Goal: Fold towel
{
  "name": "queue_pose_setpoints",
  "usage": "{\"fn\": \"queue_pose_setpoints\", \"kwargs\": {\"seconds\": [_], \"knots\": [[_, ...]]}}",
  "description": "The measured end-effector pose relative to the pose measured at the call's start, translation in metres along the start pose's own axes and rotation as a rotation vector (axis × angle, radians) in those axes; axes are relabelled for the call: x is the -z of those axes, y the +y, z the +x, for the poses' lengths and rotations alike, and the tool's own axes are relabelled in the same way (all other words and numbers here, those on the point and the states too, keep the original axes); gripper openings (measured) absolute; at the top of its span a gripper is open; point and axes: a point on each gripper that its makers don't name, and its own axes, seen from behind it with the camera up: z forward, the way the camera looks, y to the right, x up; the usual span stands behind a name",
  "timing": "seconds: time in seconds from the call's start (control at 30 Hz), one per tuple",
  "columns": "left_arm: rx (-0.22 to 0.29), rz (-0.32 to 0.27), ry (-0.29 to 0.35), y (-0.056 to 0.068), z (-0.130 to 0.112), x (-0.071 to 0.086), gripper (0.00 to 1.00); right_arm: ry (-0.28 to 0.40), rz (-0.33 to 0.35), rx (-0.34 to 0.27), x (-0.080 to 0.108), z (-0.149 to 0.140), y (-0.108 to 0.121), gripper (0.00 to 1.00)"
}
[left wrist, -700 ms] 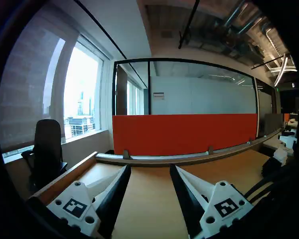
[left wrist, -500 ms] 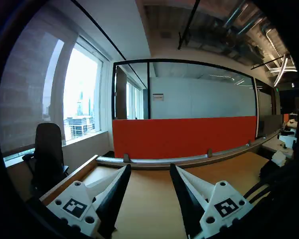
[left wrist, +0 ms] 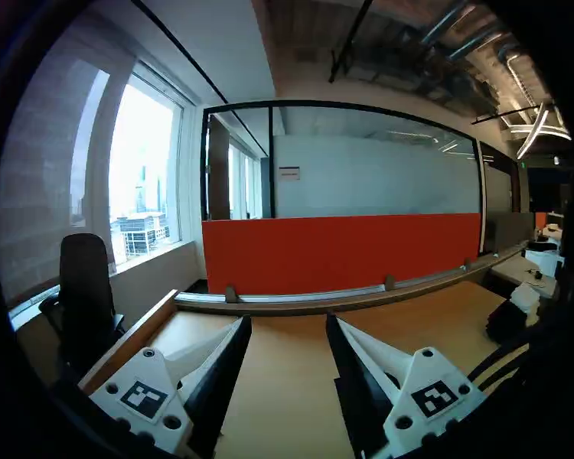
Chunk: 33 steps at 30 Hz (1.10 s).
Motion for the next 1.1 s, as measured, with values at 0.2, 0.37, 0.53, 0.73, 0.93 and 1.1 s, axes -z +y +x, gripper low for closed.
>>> {"fn": "queue_pose_setpoints", "kwargs": {"seconds": [0.2,0.37,0.53,0.73,0.93,1.1], "knots": [[-0.011,-0.075,-0.046,0.018,-0.007,-0.001,0.71,-0.032,0.092,0.024,-0.003,0.000,-0.017,1.00],[-0.038,-0.136,-0.076,0.032,-0.011,-0.003,0.71,-0.066,0.163,0.053,-0.006,-0.001,-0.030,1.00],[-0.057,-0.179,-0.107,0.042,-0.017,-0.004,0.71,-0.109,0.216,0.087,-0.006,-0.010,-0.039,1.00],[-0.088,-0.250,-0.158,0.056,-0.030,-0.004,0.71,-0.177,0.306,0.140,-0.001,-0.024,-0.059,1.00],[-0.112,-0.305,-0.193,0.068,-0.039,-0.002,0.71,-0.222,0.362,0.179,0.003,-0.033,-0.071,1.00],[-0.111,-0.352,-0.215,0.078,-0.045,0.000,0.71,-0.254,0.399,0.184,0.006,-0.039,-0.078,1.00]]}}
